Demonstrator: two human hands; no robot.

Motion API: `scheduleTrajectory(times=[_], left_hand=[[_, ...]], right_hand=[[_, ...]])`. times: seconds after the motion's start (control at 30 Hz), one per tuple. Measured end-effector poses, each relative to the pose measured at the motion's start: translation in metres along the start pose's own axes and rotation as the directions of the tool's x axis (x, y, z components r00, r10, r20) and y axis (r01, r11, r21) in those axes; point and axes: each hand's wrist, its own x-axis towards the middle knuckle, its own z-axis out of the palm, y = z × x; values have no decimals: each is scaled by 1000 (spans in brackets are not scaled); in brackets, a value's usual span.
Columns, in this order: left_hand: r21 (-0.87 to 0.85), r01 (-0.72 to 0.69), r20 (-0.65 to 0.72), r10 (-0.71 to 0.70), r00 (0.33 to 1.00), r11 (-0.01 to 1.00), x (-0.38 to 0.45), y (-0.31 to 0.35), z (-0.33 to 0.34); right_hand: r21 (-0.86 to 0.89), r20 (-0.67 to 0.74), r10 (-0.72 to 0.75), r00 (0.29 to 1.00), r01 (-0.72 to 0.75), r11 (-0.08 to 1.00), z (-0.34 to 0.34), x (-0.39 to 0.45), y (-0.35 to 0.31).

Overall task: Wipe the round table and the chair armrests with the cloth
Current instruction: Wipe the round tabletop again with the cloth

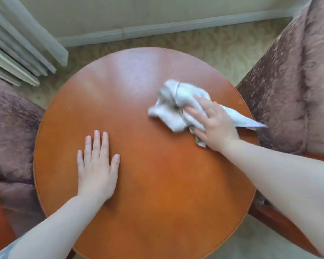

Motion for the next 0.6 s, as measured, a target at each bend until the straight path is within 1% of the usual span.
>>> scheduleTrajectory(times=[0.03,0.07,0.1,0.13,0.17,0.2,0.23,0.27,0.3,0.33,0.37,0.4,0.43,0.47,0.5,0.53,0.57,0.6], left_hand=[[-4,17,-1,-17,1000,1000,1,3,0],[-6,30,-1,-30,1000,1000,2,6,0],[-12,41,-8,-41,999,999,5,8,0],[-19,50,-18,-50,999,999,9,10,-1],[-24,60,-25,-60,998,998,14,11,-3],[-28,74,-29,-75,997,997,18,10,-6],[-33,92,-35,-93,995,995,22,9,-8],[-35,116,-43,-117,992,993,26,6,-10],[-33,143,-48,-145,988,989,28,2,-11],[-33,169,-44,-170,984,985,29,-3,-13],[-38,184,-41,-185,982,982,29,-7,-15],[-48,193,-36,-195,980,980,27,-10,-16],[-62,201,-34,-204,978,978,26,-12,-16],[-76,207,-33,-210,977,975,24,-14,-16],[-86,209,-31,-213,977,974,22,-15,-15],[-92,221,-23,-224,974,971,19,-18,-15],[-91,231,-19,-233,972,969,16,-21,-15],[-89,239,-13,-241,970,967,12,-24,-17]], right_hand=[[43,-83,308,948,-306,951,14,22,-24],[93,-76,541,838,-534,840,22,39,-52],[117,-43,635,772,-627,770,24,48,-74],[118,-29,616,787,-609,784,26,50,-85],[80,-15,420,908,-417,905,26,44,-82],[7,-5,69,998,-68,998,22,33,-65],[-11,42,-303,952,304,953,13,27,-36],[2,124,-564,816,568,823,1,33,-2],[0,206,-710,673,726,688,-8,48,26],[-23,261,-747,611,778,628,-12,67,44],[-43,286,-680,675,718,695,-10,87,47],[-70,243,-505,828,534,842,-1,105,34],[-56,135,-204,970,213,975,12,120,4],[-1,48,147,988,-147,989,25,134,-36],[49,61,388,919,-391,919,32,143,-78],[74,123,461,879,-471,879,35,145,-114],[85,146,408,901,-422,902,36,147,-142],[64,153,185,971,-196,978,40,143,-156]])
